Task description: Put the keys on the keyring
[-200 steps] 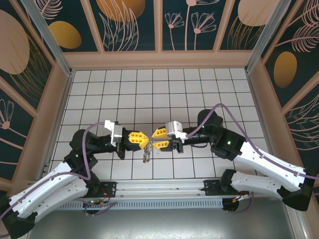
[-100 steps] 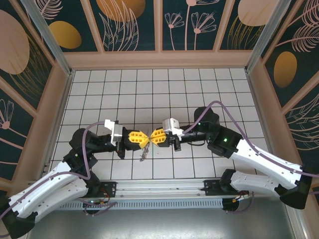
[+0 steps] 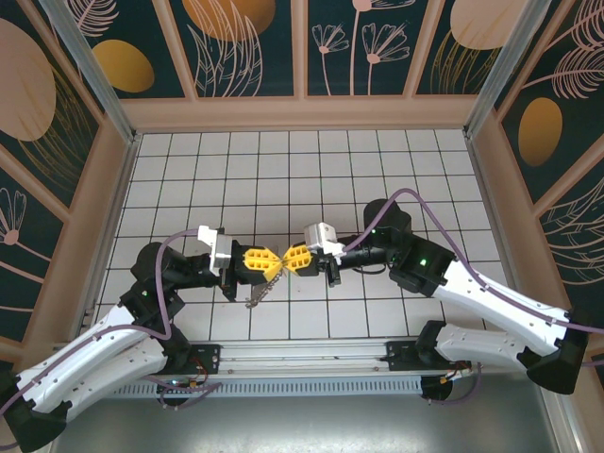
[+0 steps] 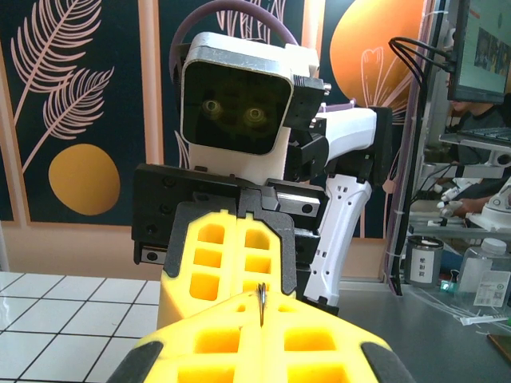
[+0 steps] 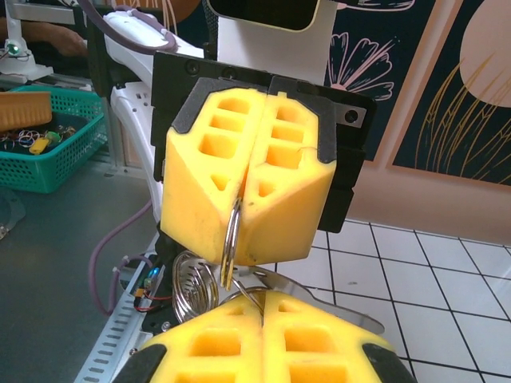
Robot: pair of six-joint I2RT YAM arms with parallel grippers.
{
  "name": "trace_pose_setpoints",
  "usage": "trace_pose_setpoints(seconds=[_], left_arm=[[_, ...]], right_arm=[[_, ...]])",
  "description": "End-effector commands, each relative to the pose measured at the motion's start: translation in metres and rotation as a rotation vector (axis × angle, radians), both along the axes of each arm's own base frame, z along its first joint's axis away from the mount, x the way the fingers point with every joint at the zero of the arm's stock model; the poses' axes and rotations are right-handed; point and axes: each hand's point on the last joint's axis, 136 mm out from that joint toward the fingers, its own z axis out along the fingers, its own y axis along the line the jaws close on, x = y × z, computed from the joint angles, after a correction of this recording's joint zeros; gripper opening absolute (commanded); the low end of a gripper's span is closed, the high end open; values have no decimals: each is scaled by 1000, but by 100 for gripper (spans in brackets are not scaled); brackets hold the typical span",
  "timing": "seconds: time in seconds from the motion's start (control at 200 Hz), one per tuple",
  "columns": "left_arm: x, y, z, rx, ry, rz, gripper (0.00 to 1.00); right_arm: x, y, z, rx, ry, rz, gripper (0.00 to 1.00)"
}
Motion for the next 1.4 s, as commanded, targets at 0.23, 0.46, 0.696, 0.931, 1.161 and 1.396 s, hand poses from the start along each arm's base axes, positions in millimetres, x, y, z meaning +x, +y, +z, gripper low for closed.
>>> trace_pose_setpoints(seconds=[0.23, 0.46, 0.696, 0.931, 1.161, 1.396], left_arm=[[-11, 1, 15, -36, -42, -61, 0], [-12, 2, 16, -36, -46, -56, 0], [-11, 7, 19, -44, -58, -21, 0], [-11, 10, 21, -39, -63, -2, 0], [-9, 9, 22, -36, -60, 5, 0], [-10, 10, 24, -42, -64, 1, 0]], right_arm=[[-3, 7, 26, 58, -28, 54, 0], [-6, 8, 26, 57, -25, 67, 0], [-7, 0, 30, 63, -46, 39, 0], [-7, -10, 33, 58, -61, 1, 0], [-9, -14, 36, 65, -70, -5, 0], [-8, -17, 30, 73, -70, -22, 30]])
